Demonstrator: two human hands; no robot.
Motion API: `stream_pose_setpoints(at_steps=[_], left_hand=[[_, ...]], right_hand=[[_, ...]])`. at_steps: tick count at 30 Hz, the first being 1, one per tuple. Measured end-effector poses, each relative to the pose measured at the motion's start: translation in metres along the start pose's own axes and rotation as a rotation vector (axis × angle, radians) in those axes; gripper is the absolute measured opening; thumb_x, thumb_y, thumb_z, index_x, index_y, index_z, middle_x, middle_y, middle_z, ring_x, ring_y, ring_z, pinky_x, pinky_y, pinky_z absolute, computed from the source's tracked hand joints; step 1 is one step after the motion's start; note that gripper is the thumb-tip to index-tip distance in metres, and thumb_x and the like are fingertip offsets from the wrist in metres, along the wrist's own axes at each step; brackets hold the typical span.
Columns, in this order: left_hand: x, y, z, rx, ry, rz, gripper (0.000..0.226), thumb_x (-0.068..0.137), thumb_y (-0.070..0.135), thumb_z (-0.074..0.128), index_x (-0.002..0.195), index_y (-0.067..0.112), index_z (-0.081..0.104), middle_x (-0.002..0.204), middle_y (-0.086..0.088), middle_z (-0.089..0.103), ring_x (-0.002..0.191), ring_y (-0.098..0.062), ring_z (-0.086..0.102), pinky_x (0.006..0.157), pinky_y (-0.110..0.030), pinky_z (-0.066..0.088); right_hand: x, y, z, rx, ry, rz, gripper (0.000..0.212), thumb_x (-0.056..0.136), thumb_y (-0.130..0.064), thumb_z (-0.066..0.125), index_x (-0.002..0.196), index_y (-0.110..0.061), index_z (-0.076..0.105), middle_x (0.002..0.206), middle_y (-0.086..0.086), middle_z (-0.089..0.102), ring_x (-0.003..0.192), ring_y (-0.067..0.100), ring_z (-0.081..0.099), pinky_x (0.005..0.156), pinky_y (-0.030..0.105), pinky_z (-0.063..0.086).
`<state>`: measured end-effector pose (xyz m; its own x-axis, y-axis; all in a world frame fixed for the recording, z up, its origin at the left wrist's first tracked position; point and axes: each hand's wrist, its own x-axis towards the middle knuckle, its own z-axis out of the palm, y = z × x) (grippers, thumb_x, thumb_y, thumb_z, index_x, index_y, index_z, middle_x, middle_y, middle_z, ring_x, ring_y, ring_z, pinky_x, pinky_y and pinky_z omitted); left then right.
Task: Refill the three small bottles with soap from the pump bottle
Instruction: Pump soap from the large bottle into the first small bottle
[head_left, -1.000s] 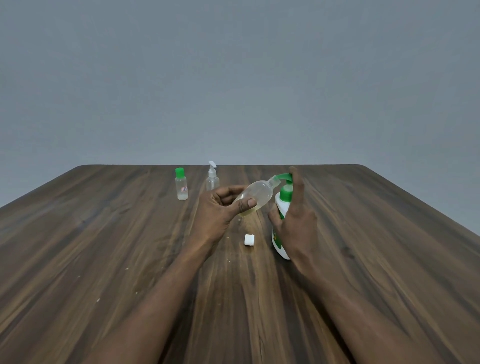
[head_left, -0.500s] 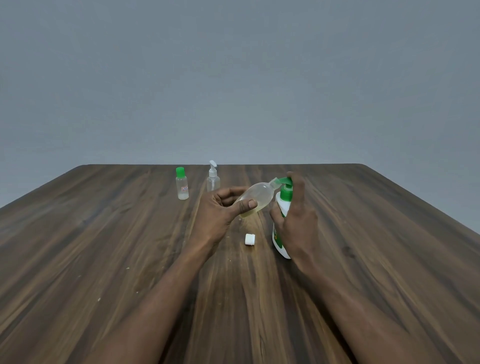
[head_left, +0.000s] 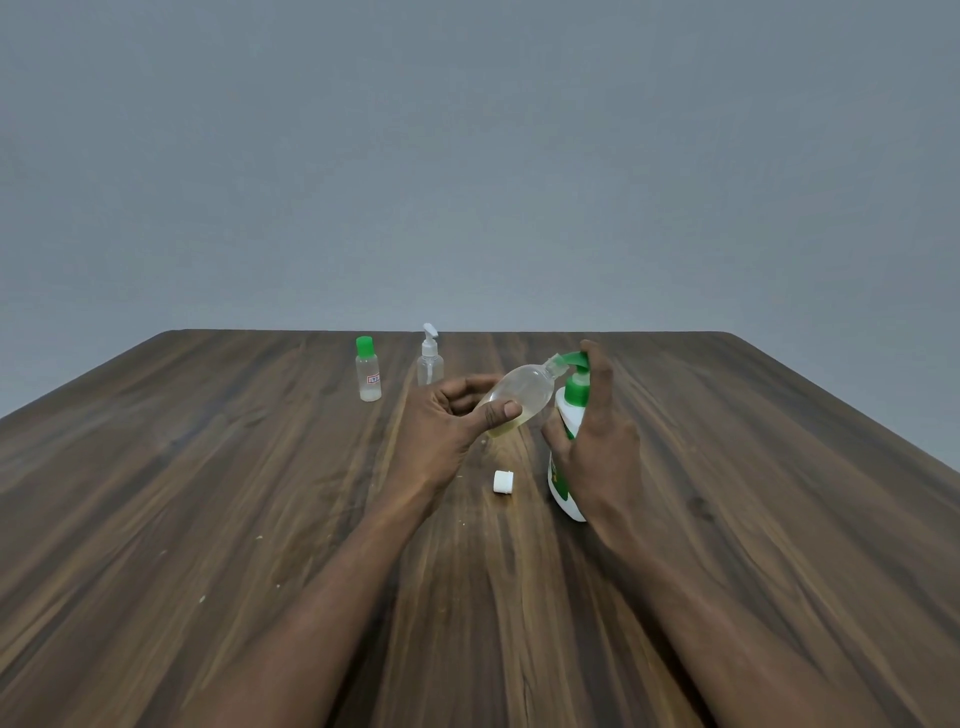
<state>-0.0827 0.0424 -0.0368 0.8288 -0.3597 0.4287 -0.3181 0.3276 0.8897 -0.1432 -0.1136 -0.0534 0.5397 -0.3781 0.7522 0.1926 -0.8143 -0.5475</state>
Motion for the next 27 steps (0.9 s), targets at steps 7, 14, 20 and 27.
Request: stream_pose_setpoints(at_steps=[7, 14, 20, 27], left_hand=[[-0.0015, -0.0007, -0.0021, 0.028, -0.003, -0.001, 0.037, 0.068, 0.034, 0.091, 0.103, 0.027, 0.08, 0.104, -0.001, 0.08, 0.098, -0.019, 0.077, 0.077, -0.025, 0.06], [-0.0003, -0.0013, 0.0023, -0.015, 0.016, -0.01, 0.044, 0.062, 0.04, 0.09, 0.102, 0.025, 0.079, 0.103, -0.004, 0.08, 0.098, -0.021, 0.077, 0.078, -0.027, 0.06], [-0.0006, 0.0004, 0.0034, -0.01, 0.02, 0.0, 0.041, 0.062, 0.04, 0.09, 0.1, 0.029, 0.08, 0.102, -0.002, 0.08, 0.098, -0.019, 0.077, 0.078, -0.026, 0.06], [-0.0023, -0.0003, 0.0001, 0.026, 0.013, 0.0, 0.037, 0.063, 0.038, 0.089, 0.098, 0.031, 0.08, 0.102, 0.0, 0.08, 0.097, -0.018, 0.077, 0.077, -0.026, 0.061]], right_hand=[[0.0003, 0.0036, 0.0019, 0.014, -0.005, 0.011, 0.057, 0.095, -0.027, 0.064, 0.144, -0.017, 0.039, 0.112, 0.001, 0.066, 0.087, 0.021, 0.065, 0.07, 0.024, 0.038], [0.0004, 0.0028, 0.0018, -0.001, -0.01, -0.004, 0.073, 0.095, -0.035, 0.065, 0.152, -0.031, 0.02, 0.112, 0.001, 0.065, 0.081, 0.014, 0.059, 0.068, 0.025, 0.039], [0.0006, 0.0041, 0.0035, 0.009, -0.002, -0.01, 0.071, 0.095, -0.037, 0.064, 0.15, -0.037, 0.019, 0.119, -0.002, 0.064, 0.089, 0.009, 0.059, 0.073, 0.022, 0.038], [0.0012, 0.0087, 0.0061, 0.034, 0.008, -0.008, 0.059, 0.093, -0.029, 0.065, 0.139, -0.033, 0.028, 0.104, -0.013, 0.057, 0.079, 0.009, 0.055, 0.066, 0.021, 0.036]])
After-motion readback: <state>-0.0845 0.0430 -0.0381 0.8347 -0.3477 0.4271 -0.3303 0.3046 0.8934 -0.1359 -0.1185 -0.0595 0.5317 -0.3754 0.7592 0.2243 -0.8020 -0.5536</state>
